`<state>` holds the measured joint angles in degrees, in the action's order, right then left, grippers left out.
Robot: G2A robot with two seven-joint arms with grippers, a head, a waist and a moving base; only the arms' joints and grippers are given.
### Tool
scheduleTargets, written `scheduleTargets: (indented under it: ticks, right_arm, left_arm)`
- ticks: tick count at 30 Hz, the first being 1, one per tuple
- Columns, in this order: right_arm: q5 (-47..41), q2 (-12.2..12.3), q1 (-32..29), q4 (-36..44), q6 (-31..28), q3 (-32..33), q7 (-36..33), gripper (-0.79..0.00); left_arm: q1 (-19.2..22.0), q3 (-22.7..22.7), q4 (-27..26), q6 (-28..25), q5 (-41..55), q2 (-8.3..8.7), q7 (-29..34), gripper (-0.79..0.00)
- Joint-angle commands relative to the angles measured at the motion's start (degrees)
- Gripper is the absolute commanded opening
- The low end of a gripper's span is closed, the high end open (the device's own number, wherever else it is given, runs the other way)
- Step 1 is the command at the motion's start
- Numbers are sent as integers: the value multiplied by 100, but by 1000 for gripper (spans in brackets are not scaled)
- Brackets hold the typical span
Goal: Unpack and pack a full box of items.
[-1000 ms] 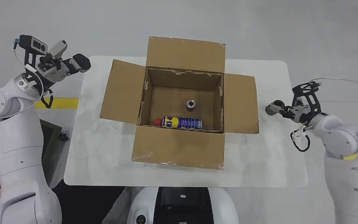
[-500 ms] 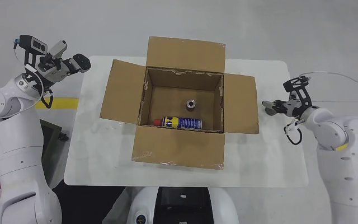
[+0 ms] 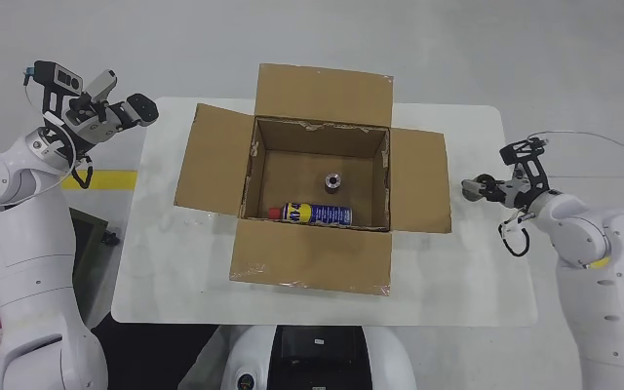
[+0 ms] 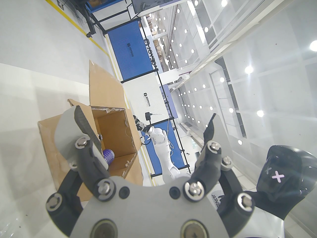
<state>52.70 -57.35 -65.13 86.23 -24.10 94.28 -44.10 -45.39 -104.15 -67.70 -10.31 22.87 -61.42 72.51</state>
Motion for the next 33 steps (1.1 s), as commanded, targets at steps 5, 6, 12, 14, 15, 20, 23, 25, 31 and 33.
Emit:
scheduleTargets:
  ticks: [5,6,12,14,15,20,23,25,31,33]
  right_arm:
    - [-63,12,150,-245,-90,-126,39,0]
    - [-73,15,137,-235,-90,-130,42,0]
    - [-167,27,86,-332,-85,-204,57,0]
    - [-188,25,130,-410,-80,-271,47,0]
    - [-196,24,165,-448,-81,-312,33,-3]
    - [-222,26,290,-616,-96,-439,39,-77]
    - [-234,32,302,-658,-82,-474,54,-126]
    - [-261,39,286,-681,-55,-467,82,-142]
    - [-165,64,265,-704,10,-461,132,-222]
    - [-127,71,290,-734,17,-476,138,-219]
  left_arm:
    - [0,0,0,0,0,0,0,0]
    - [0,0,0,0,0,0,0,0]
    - [0,0,0,0,0,0,0,0]
    - [0,0,0,0,0,0,0,0]
    - [0,0,0,0,0,0,0,0]
    - [0,0,0,0,0,0,0,0]
    - [0,0,0,0,0,0,0,0]
    - [0,0,0,0,0,0,0,0]
    - [0,0,0,0,0,0,0,0]
    - [0,0,0,0,0,0,0,0]
